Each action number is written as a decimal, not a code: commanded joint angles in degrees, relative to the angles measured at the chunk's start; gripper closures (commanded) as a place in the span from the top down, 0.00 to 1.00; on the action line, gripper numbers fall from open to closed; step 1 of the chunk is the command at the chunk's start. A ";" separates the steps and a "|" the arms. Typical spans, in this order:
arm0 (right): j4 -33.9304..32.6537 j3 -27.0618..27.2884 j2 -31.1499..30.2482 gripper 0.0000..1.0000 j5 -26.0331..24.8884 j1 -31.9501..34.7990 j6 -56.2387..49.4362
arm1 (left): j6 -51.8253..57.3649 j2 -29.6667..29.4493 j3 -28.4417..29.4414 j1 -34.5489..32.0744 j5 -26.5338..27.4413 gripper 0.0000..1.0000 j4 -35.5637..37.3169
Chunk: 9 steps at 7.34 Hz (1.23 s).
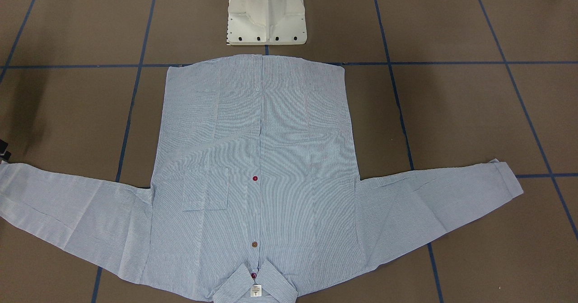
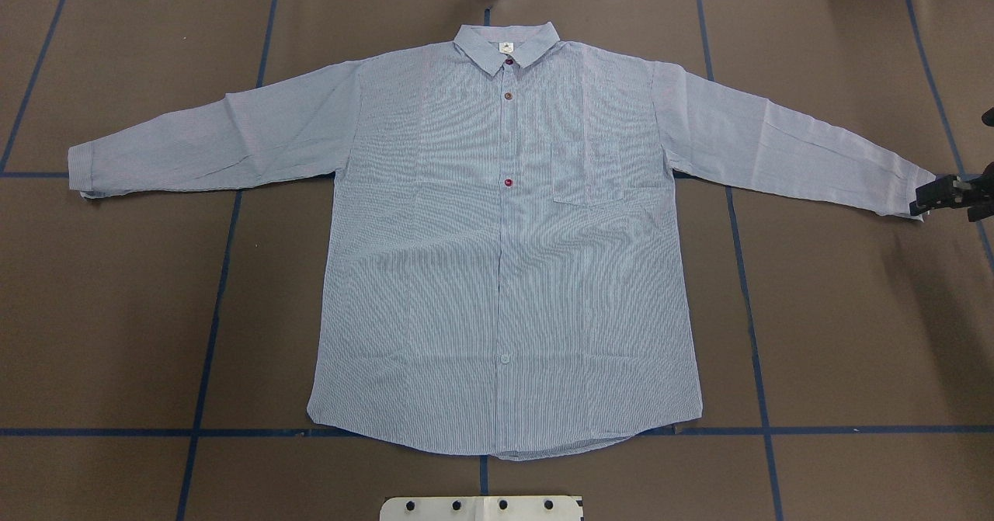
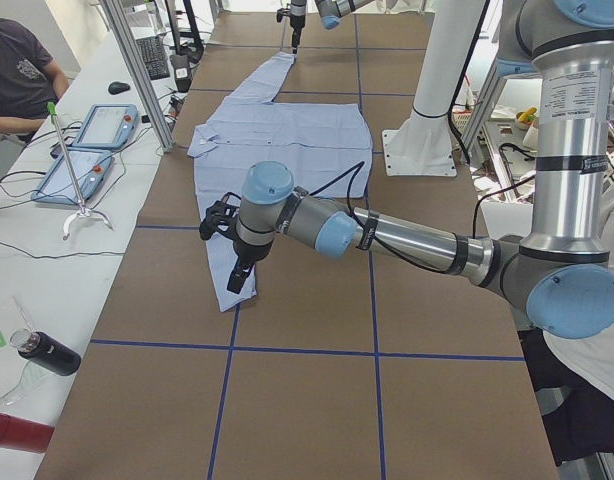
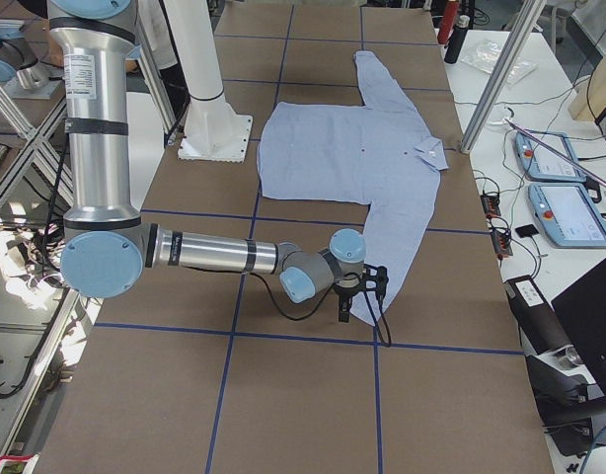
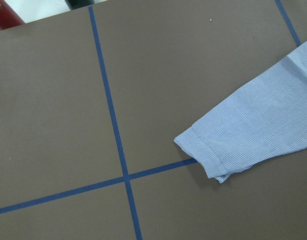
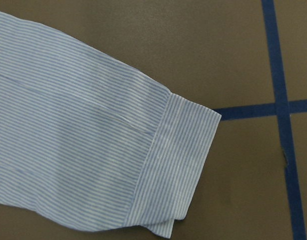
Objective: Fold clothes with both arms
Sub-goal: 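Lower the right gripper onto the cuff of the sleeve nearest it and grasp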
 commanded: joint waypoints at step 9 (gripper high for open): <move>-0.16 -5.52 3.55 0.79 5.25 0.09 -7.71 | -0.17 -0.19 -0.91 0.00 0.09 0.99 0.24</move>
